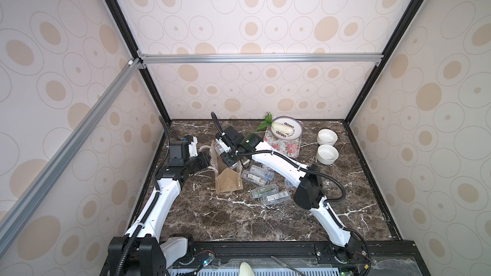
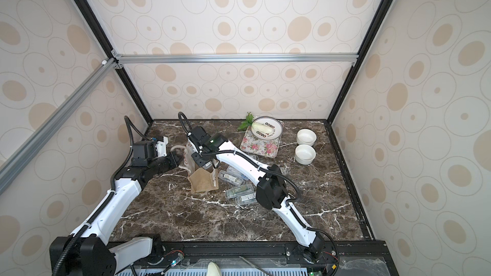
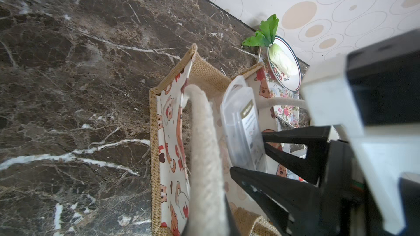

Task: Put the compass set into the canvas bag
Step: Place the compass set in the canvas bag.

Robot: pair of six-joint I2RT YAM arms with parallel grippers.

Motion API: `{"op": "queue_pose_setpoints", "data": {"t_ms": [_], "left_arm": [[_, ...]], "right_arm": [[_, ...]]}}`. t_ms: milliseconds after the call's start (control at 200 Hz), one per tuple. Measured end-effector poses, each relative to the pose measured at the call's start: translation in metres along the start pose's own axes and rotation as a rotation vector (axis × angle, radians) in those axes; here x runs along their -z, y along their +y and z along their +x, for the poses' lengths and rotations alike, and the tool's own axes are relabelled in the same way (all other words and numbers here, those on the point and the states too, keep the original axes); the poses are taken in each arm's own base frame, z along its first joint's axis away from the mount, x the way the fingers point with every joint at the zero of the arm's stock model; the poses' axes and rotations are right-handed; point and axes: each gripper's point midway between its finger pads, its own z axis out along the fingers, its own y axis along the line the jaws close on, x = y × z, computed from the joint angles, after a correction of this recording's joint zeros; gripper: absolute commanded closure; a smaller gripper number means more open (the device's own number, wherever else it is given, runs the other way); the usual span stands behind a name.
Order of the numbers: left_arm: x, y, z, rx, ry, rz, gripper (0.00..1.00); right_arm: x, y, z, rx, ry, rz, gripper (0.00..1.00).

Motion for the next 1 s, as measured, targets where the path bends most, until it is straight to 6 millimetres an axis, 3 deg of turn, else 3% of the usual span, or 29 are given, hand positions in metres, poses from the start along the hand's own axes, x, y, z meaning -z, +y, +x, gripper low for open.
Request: {"op": "queue_pose_setpoints", "data": {"t_ms": [220,420,675,805,935,995], "left_arm": [[0.000,0.001,0.000,0.001,-0.001,-0.005,0.94],[0.000,0.004,0.001,0.002,0.000,-0.020,0.95],[-0.003,0.007,-0.001,-0.008,0.007,-0.039,0.95],[-0.005,0.007,-0.007,-0.023,0.004,-0.050,0.95],[-0.005,0.006,-0.012,-0.036,0.004,-0.058,0.90],[-0.005,0.005,-0.014,-0.044,0.003,-0.061,0.79]], "right_arm": [[-0.015,0.006,0.010,-0.008,0.041,0.000,0.53],[-0.029,0.008,0.017,-0.017,0.075,-0.007,0.38],[-0.021,0.007,0.014,0.015,0.069,-0.005,0.32],[0.010,0.011,0.001,0.088,0.018,-0.031,0.32],[0.077,0.014,-0.015,0.208,-0.081,-0.046,0.31],[0.113,0.014,-0.019,0.277,-0.133,-0.053,0.30]]}}
